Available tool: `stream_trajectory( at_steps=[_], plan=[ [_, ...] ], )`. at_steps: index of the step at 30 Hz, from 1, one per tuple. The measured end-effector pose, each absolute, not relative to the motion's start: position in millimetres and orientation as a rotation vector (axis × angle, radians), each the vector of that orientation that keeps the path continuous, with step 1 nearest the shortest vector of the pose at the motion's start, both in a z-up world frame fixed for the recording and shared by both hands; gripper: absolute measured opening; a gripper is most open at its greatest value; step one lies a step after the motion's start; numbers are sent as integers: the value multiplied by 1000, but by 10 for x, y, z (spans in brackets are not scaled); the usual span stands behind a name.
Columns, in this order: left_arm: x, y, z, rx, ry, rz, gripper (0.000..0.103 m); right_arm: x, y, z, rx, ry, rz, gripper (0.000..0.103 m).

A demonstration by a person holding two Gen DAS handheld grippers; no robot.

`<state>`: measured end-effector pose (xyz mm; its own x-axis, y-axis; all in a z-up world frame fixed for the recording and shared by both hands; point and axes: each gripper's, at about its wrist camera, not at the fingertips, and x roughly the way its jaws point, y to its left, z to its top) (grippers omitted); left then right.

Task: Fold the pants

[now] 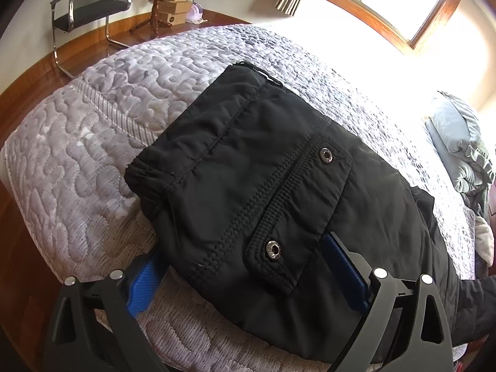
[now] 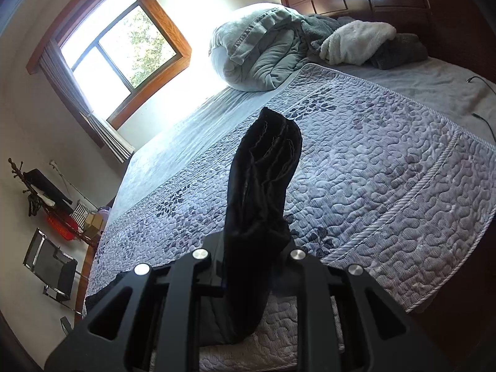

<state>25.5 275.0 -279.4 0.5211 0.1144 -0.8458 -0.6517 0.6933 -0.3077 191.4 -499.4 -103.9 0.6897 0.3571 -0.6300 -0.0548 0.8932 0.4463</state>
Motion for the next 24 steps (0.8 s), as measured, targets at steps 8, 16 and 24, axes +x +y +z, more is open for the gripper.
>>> stream_trajectory(
  at_steps=[8, 16, 24],
  plan=[
    [253, 2845, -2806, -686, 915, 496, 97, 1864, -4826, -923, 367, 783, 230, 17],
    [319, 2852, -2841, -675, 923, 495, 97, 1812, -4603, -768, 295, 765, 225, 16],
    [398, 2811, -2867, -638, 952, 507, 97, 1767, -4440, -662, 205, 725, 232, 16]
  ],
)
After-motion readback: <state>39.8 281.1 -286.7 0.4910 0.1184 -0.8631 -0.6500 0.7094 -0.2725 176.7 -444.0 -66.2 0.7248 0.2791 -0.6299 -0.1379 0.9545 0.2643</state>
